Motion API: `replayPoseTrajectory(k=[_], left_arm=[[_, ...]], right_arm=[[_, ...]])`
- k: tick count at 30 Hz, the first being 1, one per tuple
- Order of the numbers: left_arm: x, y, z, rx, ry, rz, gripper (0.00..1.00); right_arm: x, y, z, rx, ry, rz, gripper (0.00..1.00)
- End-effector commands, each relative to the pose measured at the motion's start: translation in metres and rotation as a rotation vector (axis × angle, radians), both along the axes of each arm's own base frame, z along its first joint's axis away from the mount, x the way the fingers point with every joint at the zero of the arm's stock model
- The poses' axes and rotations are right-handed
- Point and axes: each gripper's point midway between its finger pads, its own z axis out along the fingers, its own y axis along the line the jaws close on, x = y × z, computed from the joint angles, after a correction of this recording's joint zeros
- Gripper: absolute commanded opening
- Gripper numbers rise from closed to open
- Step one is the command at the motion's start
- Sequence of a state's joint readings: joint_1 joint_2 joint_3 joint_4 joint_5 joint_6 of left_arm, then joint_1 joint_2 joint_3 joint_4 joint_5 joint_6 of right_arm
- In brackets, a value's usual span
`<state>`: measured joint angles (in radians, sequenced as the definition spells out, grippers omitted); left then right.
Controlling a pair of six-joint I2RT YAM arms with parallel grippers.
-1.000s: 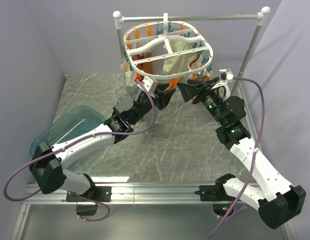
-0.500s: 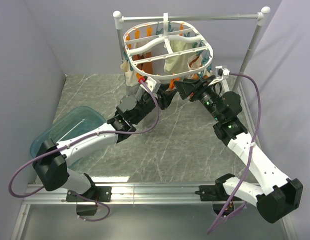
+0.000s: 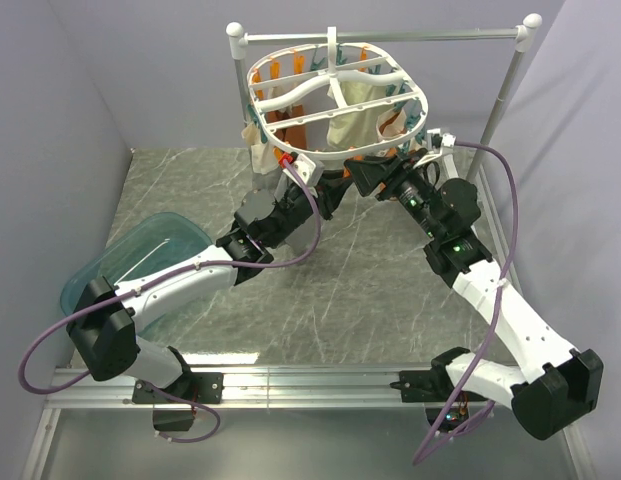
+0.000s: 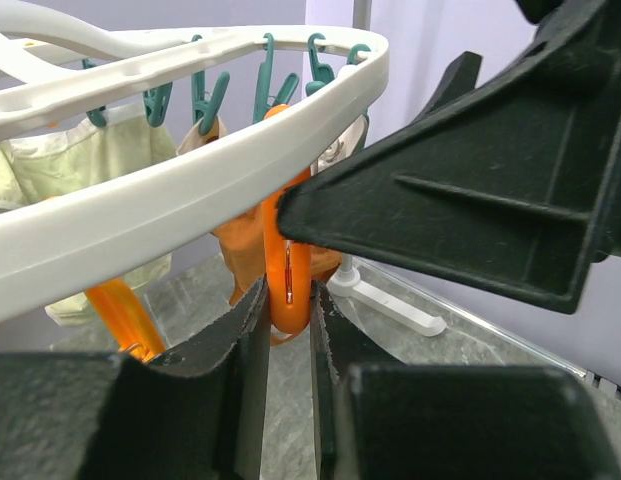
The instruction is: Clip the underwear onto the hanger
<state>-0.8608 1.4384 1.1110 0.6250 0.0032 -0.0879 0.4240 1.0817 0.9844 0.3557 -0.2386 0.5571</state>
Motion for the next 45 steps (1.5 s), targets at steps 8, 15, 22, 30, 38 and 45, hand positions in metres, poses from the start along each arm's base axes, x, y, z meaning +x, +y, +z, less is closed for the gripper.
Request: replayPoseTrajectory(k=[8, 15, 22, 30, 38, 45], left_arm=[[-0.015, 0.002, 0.035, -0.06, -0.076, -0.043, 0.17], [-0.016, 0.003, 0.033, -0.055, -0.068, -0.047, 0.18], [-0.018, 0.007, 0.027, -0.031, -0.041, -0.042, 0.46], [-0.02, 0.015, 0.025, -0.007, -0.034, -0.02, 0.62], [-0.062, 0.026, -0.004, 0.283, -0.052, -0.227, 0.61], [-0.111, 0.048, -0.096, 0.684, -0.141, -0.455, 0.59]], right_arm=[[-0.003, 0.007, 0.039, 0.064, -0.068, 0.031, 0.74], [-0.001, 0.008, 0.044, 0.094, -0.05, 0.031, 0.5], [-0.001, 0.007, 0.042, 0.088, -0.04, 0.027, 0.22], [-0.001, 0.007, 0.038, 0.082, -0.039, 0.027, 0.0], [0.009, -0.001, 0.035, 0.021, -0.045, -0.053, 0.0], [0.008, 0.001, 0.039, -0.006, -0.064, -0.082, 0.0]])
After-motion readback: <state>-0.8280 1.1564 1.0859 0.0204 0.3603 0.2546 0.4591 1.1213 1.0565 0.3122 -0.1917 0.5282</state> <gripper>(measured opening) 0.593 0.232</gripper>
